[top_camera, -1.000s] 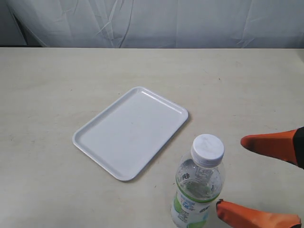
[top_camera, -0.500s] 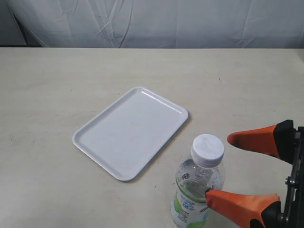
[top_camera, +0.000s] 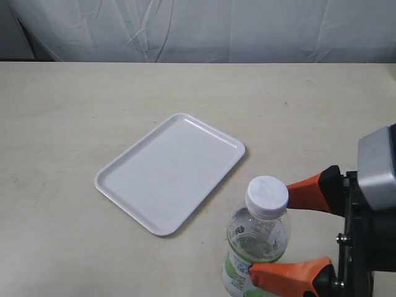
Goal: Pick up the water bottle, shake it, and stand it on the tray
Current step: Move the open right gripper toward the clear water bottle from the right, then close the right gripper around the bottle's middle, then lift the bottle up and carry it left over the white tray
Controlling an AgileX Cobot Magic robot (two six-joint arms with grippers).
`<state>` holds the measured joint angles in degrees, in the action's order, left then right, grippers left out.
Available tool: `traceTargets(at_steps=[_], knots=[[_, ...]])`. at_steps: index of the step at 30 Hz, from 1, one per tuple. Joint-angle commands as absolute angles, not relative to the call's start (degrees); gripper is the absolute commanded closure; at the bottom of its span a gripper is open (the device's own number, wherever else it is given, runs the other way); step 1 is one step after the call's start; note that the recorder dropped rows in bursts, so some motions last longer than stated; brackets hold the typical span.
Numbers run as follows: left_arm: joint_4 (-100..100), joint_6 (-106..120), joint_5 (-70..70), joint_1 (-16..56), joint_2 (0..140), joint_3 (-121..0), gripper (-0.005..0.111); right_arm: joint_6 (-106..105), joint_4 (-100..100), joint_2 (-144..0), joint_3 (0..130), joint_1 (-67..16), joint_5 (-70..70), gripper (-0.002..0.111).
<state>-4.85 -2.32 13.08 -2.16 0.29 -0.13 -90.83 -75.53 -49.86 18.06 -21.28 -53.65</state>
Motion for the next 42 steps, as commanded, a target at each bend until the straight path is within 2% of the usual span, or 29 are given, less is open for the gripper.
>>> traceTargets(at_steps=[1, 4, 9, 16, 24, 25, 27, 28, 29, 34, 37, 42], knots=[[-4.81, -2.54, 12.90, -2.17, 0.00, 0.00, 0.107, -94.09, -77.99, -53.72, 17.97, -26.08, -47.87, 0.004], [-4.81, -2.54, 12.90, -2.17, 0.00, 0.00, 0.107, -94.47, -79.10, -56.49, 17.97, -30.13, -38.66, 0.004], [-4.81, -2.54, 12.90, -2.17, 0.00, 0.00, 0.107, -99.47, -85.03, -61.87, 17.97, -34.45, -32.31, 0.004], [-4.81, -2.54, 12.90, -2.17, 0.00, 0.00, 0.107, -110.87, -97.73, -68.81, 18.35, -36.69, -30.33, 0.004], [-4.81, -2.54, 12.90, -2.17, 0.00, 0.00, 0.107, -111.25, -99.95, -72.24, 19.16, -36.69, -28.24, 0.005], [-4.81, -2.54, 12.90, -2.17, 0.00, 0.00, 0.107, -111.25, -99.95, -72.24, 19.16, -36.69, -28.24, 0.007], [-4.81, -2.54, 12.90, -2.17, 0.00, 0.00, 0.107, -111.25, -99.95, -72.24, 19.16, -36.69, -28.24, 0.034], [-4.81, -2.54, 12.90, -2.17, 0.00, 0.00, 0.107, -111.25, -99.95, -72.24, 19.16, -36.69, -28.70, 0.075], [-4.81, -2.54, 12.90, -2.17, 0.00, 0.00, 0.107, -110.75, -99.95, -72.24, 19.16, -36.69, -29.74, 0.106], [-4.81, -2.54, 12.90, -2.17, 0.00, 0.00, 0.107, -110.93, -99.95, -72.14, 25.88, -36.69, -29.90, 0.109], [-4.81, -2.54, 12.90, -2.17, 0.00, 0.00, 0.107, -110.93, -99.95, -71.63, 39.16, -36.69, -28.64, 0.109], [-4.81, -2.54, 12.90, -2.17, 0.00, 0.00, 0.107, -110.93, -99.95, -72.04, 52.56, -36.69, -28.75, 0.109]])
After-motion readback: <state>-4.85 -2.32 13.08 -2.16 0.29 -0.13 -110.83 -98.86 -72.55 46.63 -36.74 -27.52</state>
